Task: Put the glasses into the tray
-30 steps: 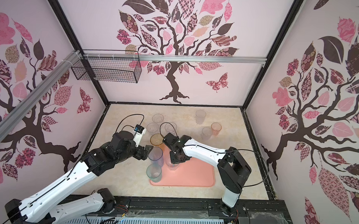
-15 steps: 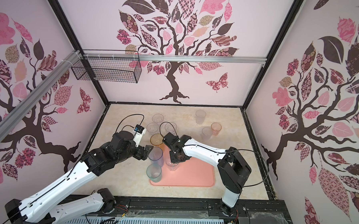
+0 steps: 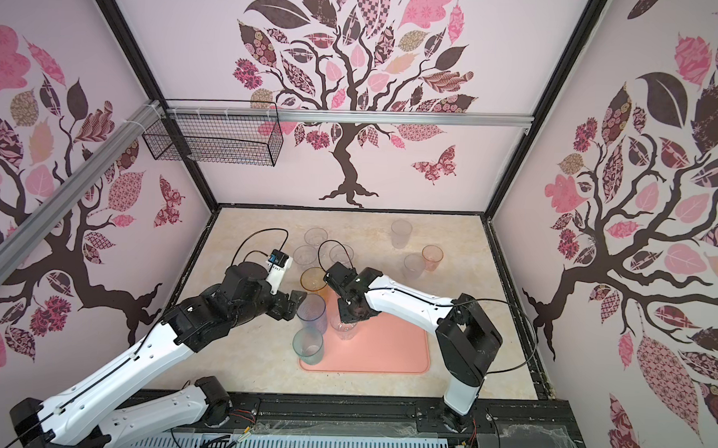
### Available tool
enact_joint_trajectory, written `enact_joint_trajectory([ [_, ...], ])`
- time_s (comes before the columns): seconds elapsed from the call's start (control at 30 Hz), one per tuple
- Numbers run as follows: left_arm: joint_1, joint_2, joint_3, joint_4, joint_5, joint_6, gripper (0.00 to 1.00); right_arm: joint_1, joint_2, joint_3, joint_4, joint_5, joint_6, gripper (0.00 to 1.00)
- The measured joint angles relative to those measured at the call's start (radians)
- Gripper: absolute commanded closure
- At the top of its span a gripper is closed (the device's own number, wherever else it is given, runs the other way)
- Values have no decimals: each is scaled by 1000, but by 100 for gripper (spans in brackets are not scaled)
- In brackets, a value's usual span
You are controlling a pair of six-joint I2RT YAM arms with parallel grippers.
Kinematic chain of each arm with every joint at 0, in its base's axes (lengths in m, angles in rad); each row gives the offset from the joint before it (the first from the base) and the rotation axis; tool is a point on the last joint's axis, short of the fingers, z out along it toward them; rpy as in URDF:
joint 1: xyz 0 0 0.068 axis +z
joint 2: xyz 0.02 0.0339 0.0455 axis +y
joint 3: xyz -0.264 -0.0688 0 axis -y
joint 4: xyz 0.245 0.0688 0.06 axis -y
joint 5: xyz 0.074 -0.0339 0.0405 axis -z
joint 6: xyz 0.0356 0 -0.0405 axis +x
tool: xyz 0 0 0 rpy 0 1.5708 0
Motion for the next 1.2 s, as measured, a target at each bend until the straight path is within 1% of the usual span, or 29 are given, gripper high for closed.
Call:
enact_joint_trajectory([
  [0.73, 0, -1, -3, 0, 2, -1, 14, -21, 6, 1, 0, 12, 0, 83],
  [1.0, 0, -5, -3, 0, 2, -2, 13, -21, 4, 2, -7, 11, -3, 72],
  [1.2, 4, -5, -3, 0, -6, -4, 13, -23, 2, 85, -66, 7, -20, 64],
])
